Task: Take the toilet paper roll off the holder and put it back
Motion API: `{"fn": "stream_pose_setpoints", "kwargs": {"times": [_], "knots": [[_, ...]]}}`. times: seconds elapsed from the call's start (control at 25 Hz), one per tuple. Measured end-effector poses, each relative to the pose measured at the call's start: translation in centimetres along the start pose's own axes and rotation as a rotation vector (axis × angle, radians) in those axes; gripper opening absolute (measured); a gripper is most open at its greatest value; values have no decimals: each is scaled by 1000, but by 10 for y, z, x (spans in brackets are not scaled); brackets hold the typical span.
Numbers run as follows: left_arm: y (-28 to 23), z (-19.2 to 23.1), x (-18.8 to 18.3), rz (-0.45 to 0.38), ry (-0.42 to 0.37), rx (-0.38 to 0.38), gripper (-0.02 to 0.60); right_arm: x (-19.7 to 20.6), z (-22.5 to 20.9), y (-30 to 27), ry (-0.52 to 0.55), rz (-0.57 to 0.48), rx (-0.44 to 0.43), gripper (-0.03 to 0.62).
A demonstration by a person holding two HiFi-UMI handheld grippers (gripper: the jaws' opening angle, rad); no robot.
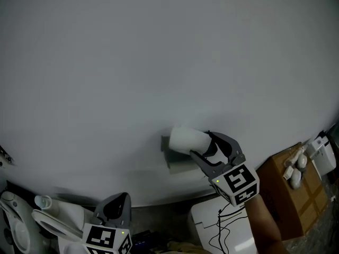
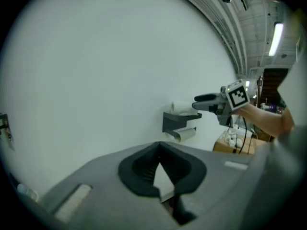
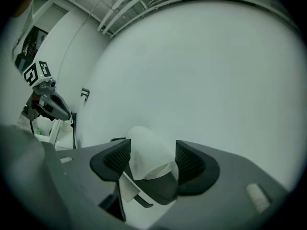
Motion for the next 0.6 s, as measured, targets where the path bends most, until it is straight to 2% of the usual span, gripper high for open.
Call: {"fn": "stream_pose_setpoints", "kwargs": {"times": [0.32, 0.6], "knots": [[-14, -3, -4, -10, 12, -20, -5, 8, -11, -18, 111, 73, -143, 296], [-17, -6, -4, -8, 22, -27, -5, 17, -18, -26, 65, 97, -208, 298]]}}
Point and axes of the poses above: the fingertips, and each gripper's own axes: y backward along the fingers, z to its left, x out of its underside, the point moved 5 cm from there along y, backward along the fingers, and after that the axes turned 12 degrees about -x, right-handed, at the moved point
